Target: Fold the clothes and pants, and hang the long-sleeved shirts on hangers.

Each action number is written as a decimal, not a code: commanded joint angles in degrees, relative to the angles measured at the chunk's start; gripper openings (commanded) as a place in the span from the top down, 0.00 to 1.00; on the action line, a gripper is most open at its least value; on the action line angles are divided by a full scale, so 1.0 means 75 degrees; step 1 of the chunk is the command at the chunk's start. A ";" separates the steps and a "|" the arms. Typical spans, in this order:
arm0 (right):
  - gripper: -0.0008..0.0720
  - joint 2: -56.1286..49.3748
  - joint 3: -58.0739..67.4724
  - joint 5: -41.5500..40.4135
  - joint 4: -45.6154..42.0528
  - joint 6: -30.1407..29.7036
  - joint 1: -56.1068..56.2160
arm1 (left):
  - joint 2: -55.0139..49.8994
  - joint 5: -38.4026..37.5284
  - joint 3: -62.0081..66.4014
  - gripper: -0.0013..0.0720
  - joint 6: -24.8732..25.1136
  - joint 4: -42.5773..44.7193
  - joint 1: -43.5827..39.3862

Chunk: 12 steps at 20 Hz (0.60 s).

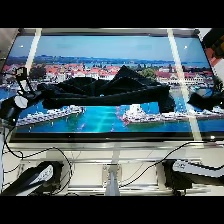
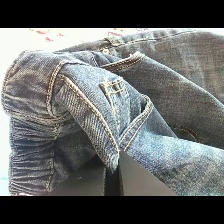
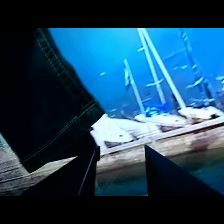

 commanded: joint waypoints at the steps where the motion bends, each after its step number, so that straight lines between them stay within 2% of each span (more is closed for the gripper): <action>1: 0.51 0.0000 -0.1072 0.0242 0.1687 -0.0329 -0.0157 | 0.0029 0.0047 0.0009 0.91 0.0006 0.0000 0.0006; 6: 0.51 -0.0009 -0.1708 -0.0711 0.2990 -0.0309 -0.0111 | 0.0029 0.0047 0.0009 0.91 0.0003 -0.0003 0.0000; 9: 0.50 -0.0239 -0.1781 -0.0950 0.3136 0.0038 -0.0032 | 0.0029 0.0047 0.0009 0.91 0.0003 -0.0003 0.0000; 10: 0.42 -0.0370 -0.1781 -0.0970 0.3139 0.0119 0.0009 | 0.0029 0.0047 0.0009 0.91 0.0003 -0.0003 0.0000; 11: 0.27 -0.0513 -0.1781 -0.1049 0.3191 0.0189 0.0073 | 0.0029 0.0047 0.0009 0.91 0.0003 -0.0003 0.0000; 12: 0.26 -0.0635 -0.1781 -0.1160 0.3314 0.0216 0.0152 | 0.0029 0.0047 0.0009 0.91 0.0003 -0.0003 0.0000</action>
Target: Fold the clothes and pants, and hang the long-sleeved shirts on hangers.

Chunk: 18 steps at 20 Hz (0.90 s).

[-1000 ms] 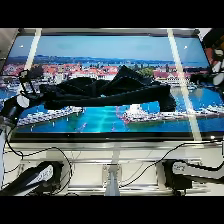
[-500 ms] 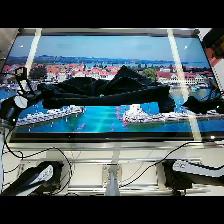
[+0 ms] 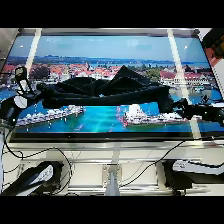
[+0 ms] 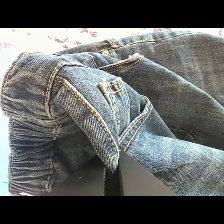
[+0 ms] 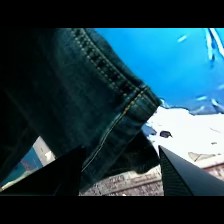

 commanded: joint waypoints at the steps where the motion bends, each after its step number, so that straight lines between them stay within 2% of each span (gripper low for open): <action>1: 0.26 -0.0344 -0.0067 -0.0490 0.0536 0.0216 0.0213 | 0.0006 0.0000 0.0009 0.91 0.0000 -0.0006 0.0000; 2: 0.32 -0.0347 -0.0064 -0.0761 0.0691 0.0210 0.0294 | 0.0006 0.0000 0.0009 0.91 0.0000 -0.0006 0.0000; 3: 0.46 -0.0338 -0.0041 -0.1014 0.0886 0.0172 0.0356 | 0.0006 0.0000 0.0009 0.91 0.0000 -0.0006 0.0000; 4: 0.51 -0.0338 0.0003 -0.1192 0.1040 0.0093 0.0382 | 0.0006 0.0000 0.0009 0.91 0.0000 -0.0006 0.0000; 7: 0.75 -0.0338 0.0321 -0.1352 0.1137 0.0058 0.0379 | 0.0006 0.0000 0.0009 0.91 0.0000 -0.0006 0.0000; 9: 0.76 -0.0338 0.0571 -0.1370 0.1139 -0.0052 0.0379 | 0.0006 0.0003 0.0009 0.91 0.0000 -0.0006 0.0000; 10: 0.88 -0.0338 0.0699 -0.1343 0.1142 -0.0064 0.0379 | 0.0006 0.0003 0.0009 0.91 0.0000 -0.0006 0.0000; 11: 0.96 -0.0338 0.0839 -0.1233 0.1142 -0.0079 0.0379 | 0.0006 0.0003 0.0009 0.91 0.0000 -0.0006 0.0000; 13: 0.96 -0.0323 0.1244 -0.0874 0.1134 -0.0166 0.0379 | 0.0026 0.0052 0.0023 0.91 0.0003 0.0000 0.0000; 15: 0.96 -0.0187 0.1731 -0.0615 0.1116 -0.0405 0.0373 | 0.0195 0.0627 0.0026 0.91 0.0003 0.0000 0.0058; 18: 0.96 0.0192 0.2786 -0.0111 0.1078 -0.0446 0.0373 | 0.0726 0.2792 0.0026 0.91 0.0003 0.0029 0.0079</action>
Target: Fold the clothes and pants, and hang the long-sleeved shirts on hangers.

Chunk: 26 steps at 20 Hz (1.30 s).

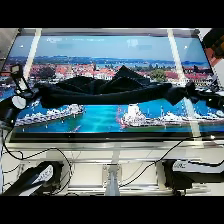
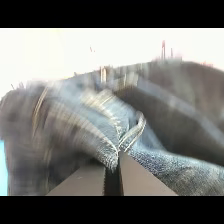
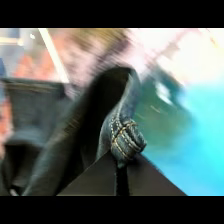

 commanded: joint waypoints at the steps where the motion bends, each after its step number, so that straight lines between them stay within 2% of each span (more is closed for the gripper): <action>1: 0.96 0.0385 0.1189 0.0699 -0.0041 -0.0216 0.0000 | 0.0527 0.2492 0.0009 0.91 0.0003 0.0052 0.0026; 4: 0.96 0.0720 0.2436 0.1279 -0.0641 -0.0221 0.0000 | 0.0892 0.3946 0.0006 0.91 0.0000 0.0050 0.0029; 6: 0.96 0.0898 0.3107 0.1524 -0.1134 -0.0201 0.0000 | 0.0970 0.4173 0.0006 0.91 0.0000 0.0050 0.0029; 9: 0.96 0.1192 0.3538 0.1827 -0.1827 -0.0198 0.0000 | 0.0968 0.3666 0.0006 0.91 -0.0006 -0.0009 0.0082; 11: 0.96 0.1338 0.3535 0.1775 -0.2384 -0.0201 0.0000 | 0.0968 0.3054 0.0006 0.91 -0.0067 -0.0647 0.0350; 15: 0.96 0.1361 0.3532 0.1766 -0.2530 -0.0204 0.0006 | 0.0968 0.2022 0.0000 0.91 -0.0052 -0.1000 0.0752; 19: 0.96 0.1361 0.3532 0.1137 -0.3369 -0.0187 0.0000 | 0.0968 0.1874 0.0000 0.91 -0.0052 -0.0915 0.0781; 22: 0.96 0.1376 0.3532 0.1253 -0.2873 -0.0259 0.0009 | 0.0968 0.1871 0.0000 0.91 -0.0052 -0.0918 0.0778; 26: 0.96 0.1376 0.3532 0.1510 -0.3360 -0.0283 0.0000 | 0.0985 0.1594 0.0000 0.91 -0.0052 -0.0915 0.0781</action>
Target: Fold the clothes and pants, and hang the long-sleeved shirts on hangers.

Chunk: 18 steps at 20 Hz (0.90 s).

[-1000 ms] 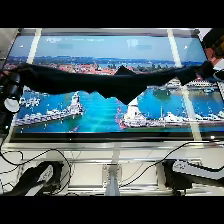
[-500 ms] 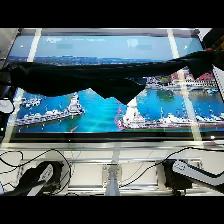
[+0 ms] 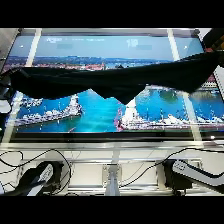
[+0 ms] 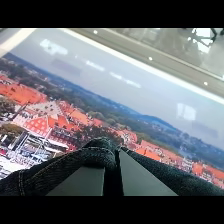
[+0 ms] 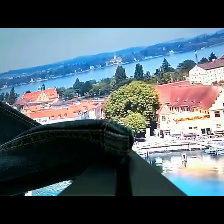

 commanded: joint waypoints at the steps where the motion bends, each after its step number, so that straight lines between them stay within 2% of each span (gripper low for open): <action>1: 0.96 0.0009 0.0006 0.0632 -0.0379 -0.0017 -0.0006 | 0.0064 -0.0603 -0.0003 0.91 0.0003 -0.0006 0.0009; 4: 0.96 0.0125 0.0009 0.2055 -0.0711 -0.0023 -0.0006 | 0.0449 -0.2218 -0.0003 0.91 0.0434 0.0950 0.0009; 9: 0.96 0.0731 0.0006 0.4316 -0.1177 -0.0294 -0.0006 | 0.1556 -0.5461 0.0000 0.91 0.0460 0.2853 0.0009; 12: 0.96 0.1122 0.0006 0.4829 -0.1428 -0.0300 -0.0003 | 0.2060 -0.6974 0.0000 0.91 0.0455 0.4121 0.0009; 15: 0.96 0.1512 0.0003 0.5348 -0.1483 -0.0303 0.0003 | 0.2518 -0.8116 0.0000 0.91 0.0455 0.4596 0.0009; 18: 0.96 0.2017 -0.0297 0.5333 -0.1524 -0.0309 0.0000 | 0.2745 -0.9081 -0.0006 0.91 0.0458 0.5039 0.0009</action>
